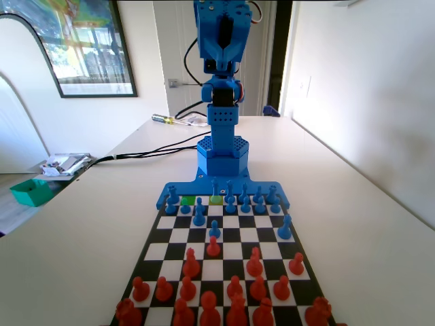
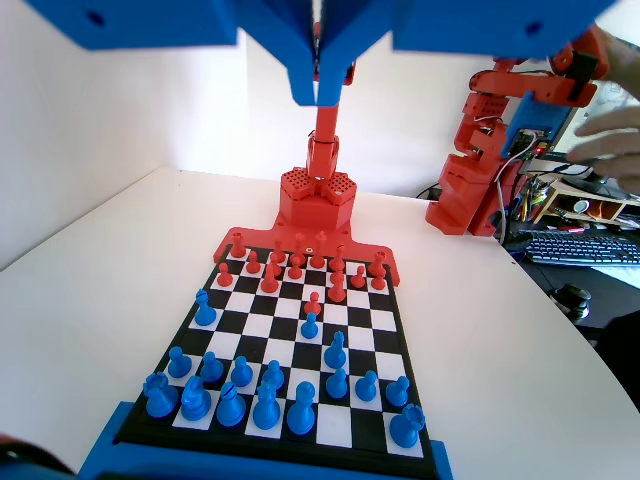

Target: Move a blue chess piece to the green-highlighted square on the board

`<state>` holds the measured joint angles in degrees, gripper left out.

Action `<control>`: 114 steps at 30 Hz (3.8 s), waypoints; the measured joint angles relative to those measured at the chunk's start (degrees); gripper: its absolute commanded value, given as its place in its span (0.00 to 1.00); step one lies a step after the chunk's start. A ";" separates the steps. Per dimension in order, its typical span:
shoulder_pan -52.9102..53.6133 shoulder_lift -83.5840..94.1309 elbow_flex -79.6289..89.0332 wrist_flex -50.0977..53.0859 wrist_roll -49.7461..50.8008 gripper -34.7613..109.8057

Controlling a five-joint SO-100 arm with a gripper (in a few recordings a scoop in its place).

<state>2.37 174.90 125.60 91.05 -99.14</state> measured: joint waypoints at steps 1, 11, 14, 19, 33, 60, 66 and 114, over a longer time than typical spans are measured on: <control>0.00 0.00 0.00 0.00 0.00 0.25; 0.00 0.00 0.00 0.00 0.00 0.25; 0.00 0.00 0.00 0.00 0.00 0.25; 0.00 0.00 0.00 0.00 0.00 0.26; -1.93 -0.97 -0.35 0.00 -3.43 0.25; 8.88 -44.12 -28.83 14.06 -29.27 0.25; 15.38 -49.75 -26.02 14.06 -30.94 0.25; 30.94 -66.27 8.09 -24.52 -67.59 0.33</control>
<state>33.31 108.63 133.68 66.53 -166.73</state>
